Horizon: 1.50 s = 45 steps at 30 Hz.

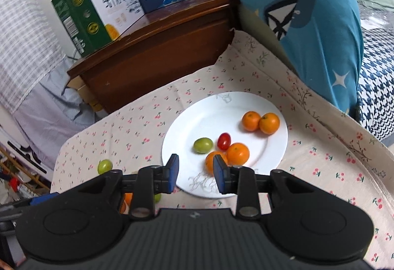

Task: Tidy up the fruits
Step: 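Move both open grippers back to the fruit pile, then grasp a red cherry tomato with the right gripper while the left gripper grasps a brown fruit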

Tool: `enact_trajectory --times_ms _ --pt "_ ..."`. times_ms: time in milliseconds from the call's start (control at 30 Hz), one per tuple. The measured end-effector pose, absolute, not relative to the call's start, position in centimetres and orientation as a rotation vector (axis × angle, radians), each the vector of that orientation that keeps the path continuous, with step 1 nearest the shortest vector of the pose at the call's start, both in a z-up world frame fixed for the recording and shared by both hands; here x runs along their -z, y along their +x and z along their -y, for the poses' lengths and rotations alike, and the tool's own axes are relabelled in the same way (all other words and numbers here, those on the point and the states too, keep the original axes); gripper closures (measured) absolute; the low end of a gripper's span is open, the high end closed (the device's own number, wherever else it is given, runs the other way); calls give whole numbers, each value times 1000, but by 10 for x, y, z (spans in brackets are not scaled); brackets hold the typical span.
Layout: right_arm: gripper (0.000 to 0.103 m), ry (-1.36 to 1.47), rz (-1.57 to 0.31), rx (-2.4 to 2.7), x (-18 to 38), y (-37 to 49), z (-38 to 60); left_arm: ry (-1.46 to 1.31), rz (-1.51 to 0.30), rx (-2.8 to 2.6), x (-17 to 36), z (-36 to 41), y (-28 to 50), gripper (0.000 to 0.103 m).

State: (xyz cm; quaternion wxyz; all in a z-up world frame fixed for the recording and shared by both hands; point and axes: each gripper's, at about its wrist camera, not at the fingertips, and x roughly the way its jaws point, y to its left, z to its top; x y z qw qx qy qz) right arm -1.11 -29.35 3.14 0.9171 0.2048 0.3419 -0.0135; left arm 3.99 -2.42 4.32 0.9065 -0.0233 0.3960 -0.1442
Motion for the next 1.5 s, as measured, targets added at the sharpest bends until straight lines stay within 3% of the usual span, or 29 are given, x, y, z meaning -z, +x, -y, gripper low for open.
enact_trajectory --times_ms 367,1500 --pt "65 432 -724 33 -22 -32 277 -60 -786 287 -44 13 19 12" --pt "68 348 -753 -207 10 -41 213 -71 -832 107 -14 -38 16 14"
